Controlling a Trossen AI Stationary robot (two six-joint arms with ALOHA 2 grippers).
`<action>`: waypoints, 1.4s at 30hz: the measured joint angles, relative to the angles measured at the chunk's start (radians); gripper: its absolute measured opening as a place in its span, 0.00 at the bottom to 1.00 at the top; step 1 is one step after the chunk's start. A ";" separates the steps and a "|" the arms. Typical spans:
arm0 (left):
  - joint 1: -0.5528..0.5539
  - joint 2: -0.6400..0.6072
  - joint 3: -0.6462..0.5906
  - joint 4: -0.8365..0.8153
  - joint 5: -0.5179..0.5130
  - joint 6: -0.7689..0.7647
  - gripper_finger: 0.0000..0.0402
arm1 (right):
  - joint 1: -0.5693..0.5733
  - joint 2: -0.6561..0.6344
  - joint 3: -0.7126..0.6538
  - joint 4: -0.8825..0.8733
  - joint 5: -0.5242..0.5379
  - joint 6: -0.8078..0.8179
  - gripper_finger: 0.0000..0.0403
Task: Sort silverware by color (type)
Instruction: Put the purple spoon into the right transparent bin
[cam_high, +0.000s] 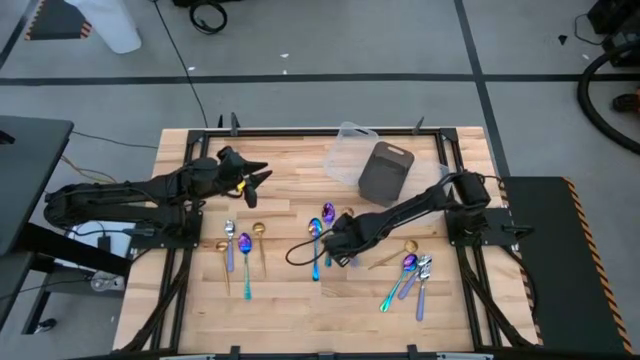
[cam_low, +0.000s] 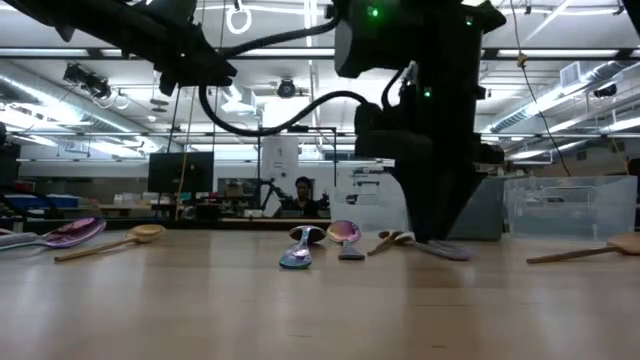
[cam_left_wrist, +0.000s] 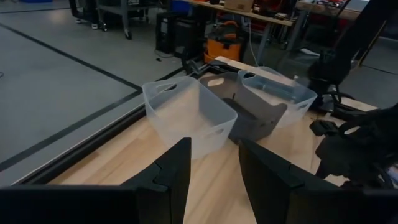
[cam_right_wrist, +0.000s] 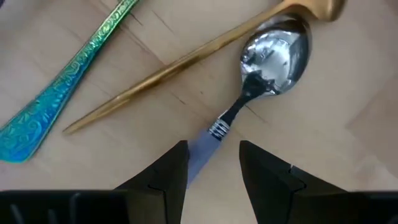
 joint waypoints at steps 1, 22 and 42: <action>0.000 0.000 0.000 0.000 0.000 0.000 0.35 | 0.001 0.006 0.000 0.002 -0.008 0.005 0.39; 0.000 0.000 0.000 0.006 -0.001 0.000 0.35 | 0.005 0.005 -0.016 -0.009 -0.097 -0.013 0.11; 0.000 0.001 -0.001 0.005 -0.001 0.001 0.35 | -0.048 -0.141 -0.021 -0.070 -0.051 -0.062 0.04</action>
